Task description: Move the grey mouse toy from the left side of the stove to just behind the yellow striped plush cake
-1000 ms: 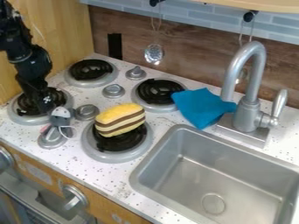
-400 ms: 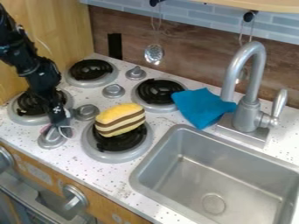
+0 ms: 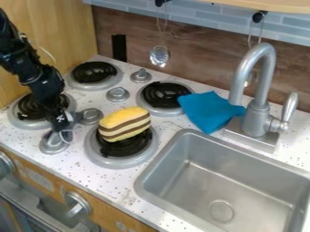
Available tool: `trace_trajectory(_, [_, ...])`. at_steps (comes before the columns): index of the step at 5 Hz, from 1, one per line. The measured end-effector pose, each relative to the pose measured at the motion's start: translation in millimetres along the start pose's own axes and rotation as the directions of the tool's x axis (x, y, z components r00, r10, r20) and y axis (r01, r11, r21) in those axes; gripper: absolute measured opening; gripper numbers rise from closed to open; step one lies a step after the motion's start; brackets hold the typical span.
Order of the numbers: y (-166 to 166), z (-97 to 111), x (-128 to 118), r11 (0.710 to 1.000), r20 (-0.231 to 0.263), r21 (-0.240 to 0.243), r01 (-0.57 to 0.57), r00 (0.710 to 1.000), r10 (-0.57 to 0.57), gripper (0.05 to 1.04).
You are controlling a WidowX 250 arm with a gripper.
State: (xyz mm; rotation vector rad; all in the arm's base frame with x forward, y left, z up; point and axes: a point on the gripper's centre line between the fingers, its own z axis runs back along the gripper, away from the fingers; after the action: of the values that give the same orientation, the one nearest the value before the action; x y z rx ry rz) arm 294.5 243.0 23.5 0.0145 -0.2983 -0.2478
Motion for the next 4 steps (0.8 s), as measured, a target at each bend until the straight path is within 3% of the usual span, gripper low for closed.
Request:
trace_trajectory(1, [-0.7,-0.4,-0.7,1.0,0.003,0.026,0.005,1.0,-0.005,0.567])
trace_trajectory(2, [-1.6,0.4,-0.9,0.999,0.005,0.033,0.005,1.0,-0.006,0.511])
trace_trajectory(4, [-4.8,14.0,1.2,0.998,0.023,0.054,0.033,0.999,-0.034,0.499])
